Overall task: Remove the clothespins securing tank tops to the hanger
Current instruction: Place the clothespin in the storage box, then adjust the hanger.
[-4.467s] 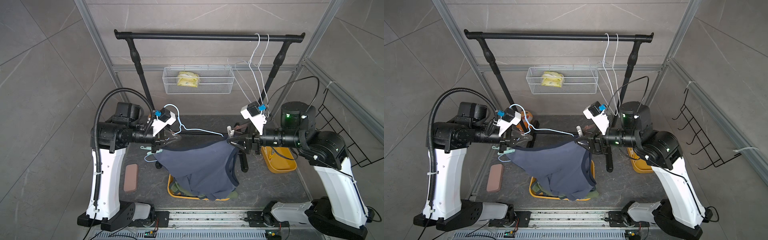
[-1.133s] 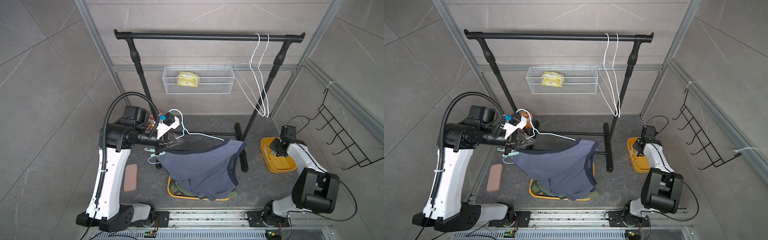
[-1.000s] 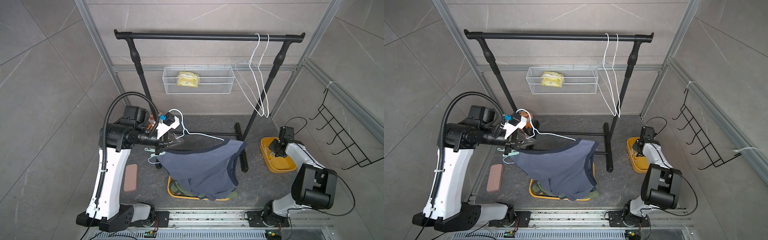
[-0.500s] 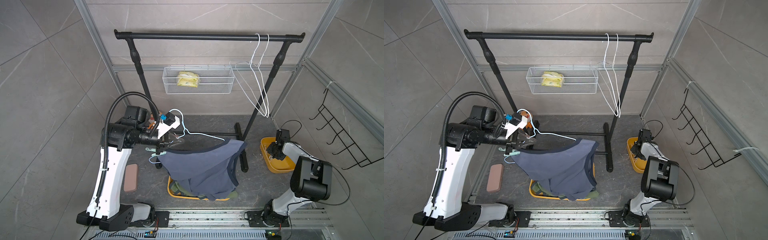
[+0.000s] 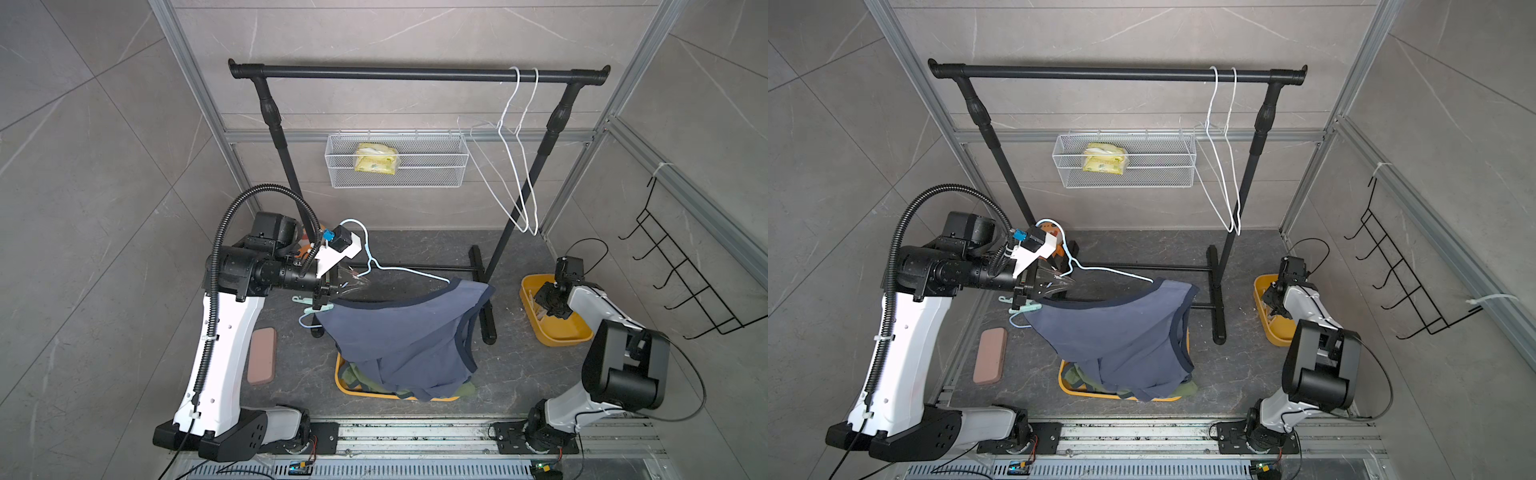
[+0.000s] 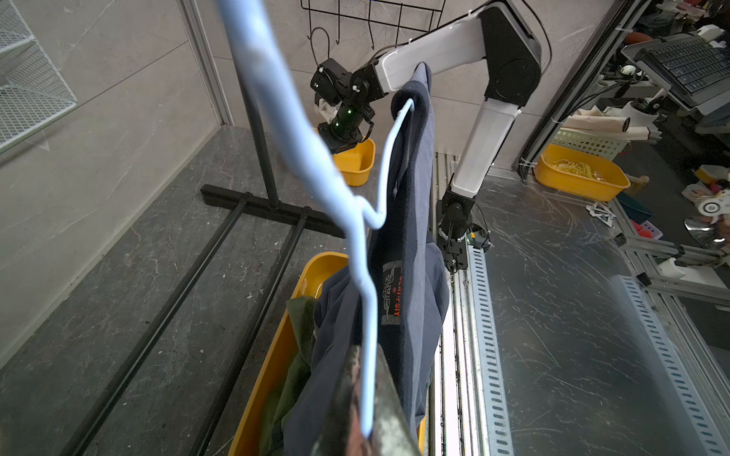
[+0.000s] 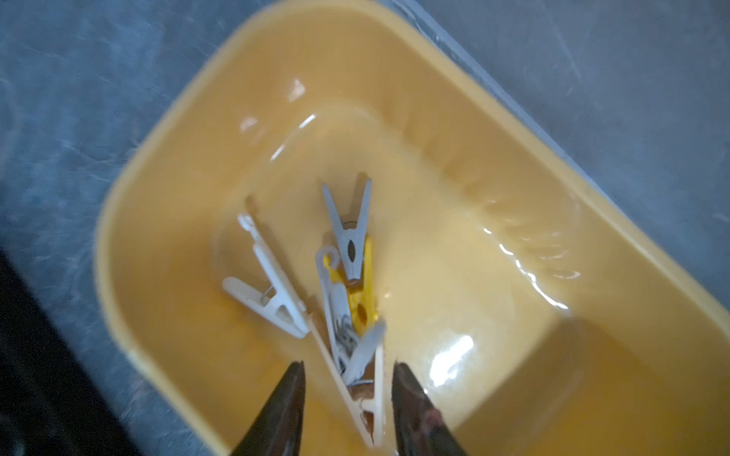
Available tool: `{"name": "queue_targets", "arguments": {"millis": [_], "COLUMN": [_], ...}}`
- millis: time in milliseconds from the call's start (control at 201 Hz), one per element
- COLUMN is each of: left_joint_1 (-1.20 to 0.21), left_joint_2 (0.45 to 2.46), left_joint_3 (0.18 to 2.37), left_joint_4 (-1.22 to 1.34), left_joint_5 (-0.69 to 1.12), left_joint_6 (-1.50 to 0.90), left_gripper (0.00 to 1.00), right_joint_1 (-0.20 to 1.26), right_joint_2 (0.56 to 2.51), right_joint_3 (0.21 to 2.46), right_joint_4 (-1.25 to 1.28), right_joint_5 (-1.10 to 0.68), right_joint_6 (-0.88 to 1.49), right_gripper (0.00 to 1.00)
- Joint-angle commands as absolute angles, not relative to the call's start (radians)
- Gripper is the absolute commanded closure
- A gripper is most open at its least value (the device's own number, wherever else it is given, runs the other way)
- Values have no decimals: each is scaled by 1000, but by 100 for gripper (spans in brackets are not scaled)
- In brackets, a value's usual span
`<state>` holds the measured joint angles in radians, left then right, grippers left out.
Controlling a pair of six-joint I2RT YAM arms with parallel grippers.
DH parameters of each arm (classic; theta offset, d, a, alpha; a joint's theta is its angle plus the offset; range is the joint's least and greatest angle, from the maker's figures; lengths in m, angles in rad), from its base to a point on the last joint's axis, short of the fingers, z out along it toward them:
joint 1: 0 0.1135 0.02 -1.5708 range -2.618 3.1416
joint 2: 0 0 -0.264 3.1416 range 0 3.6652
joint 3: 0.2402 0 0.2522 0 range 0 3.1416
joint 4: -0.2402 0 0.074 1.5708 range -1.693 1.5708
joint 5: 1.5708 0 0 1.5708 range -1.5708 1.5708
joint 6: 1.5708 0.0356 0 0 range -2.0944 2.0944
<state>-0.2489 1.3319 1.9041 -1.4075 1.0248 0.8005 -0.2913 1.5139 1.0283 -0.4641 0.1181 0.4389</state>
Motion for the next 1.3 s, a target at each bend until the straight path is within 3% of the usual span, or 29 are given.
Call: {"name": "queue_targets", "arguments": {"millis": [0,274,448,587,831,1100,1299], "left_joint_1": [-257,-278,-291,-295,-312,-325,-327], "left_joint_2": [1333,1367,1376,1381,1393,1385,1383], "left_joint_3": [1929,1965,1966,1976,1999,1995,2006], "left_joint_4": [-1390,-1402,-1403,-1410,-1414,-1407,-1401], "left_joint_5": [1074,1033,1010,989,993,979,965], "left_joint_6": [795,788,773,772,767,771,759], "left_gripper": [100,100,100,100,100,100,100], "right_joint_1": [-288,-251,-181,-121,-133,-128,-24], "right_joint_2": [1285,740,632,689,880,1306,1481], "right_joint_3": [1005,1015,1270,1496,1766,2423,2588], "right_joint_4": [-537,-858,-1099,-1143,-910,-936,-829], "right_joint_5": [21,-340,-596,-736,-954,-1005,-981], "right_joint_6": [453,379,303,308,461,509,587], "right_gripper": [66,67,70,69,63,58,56]}}
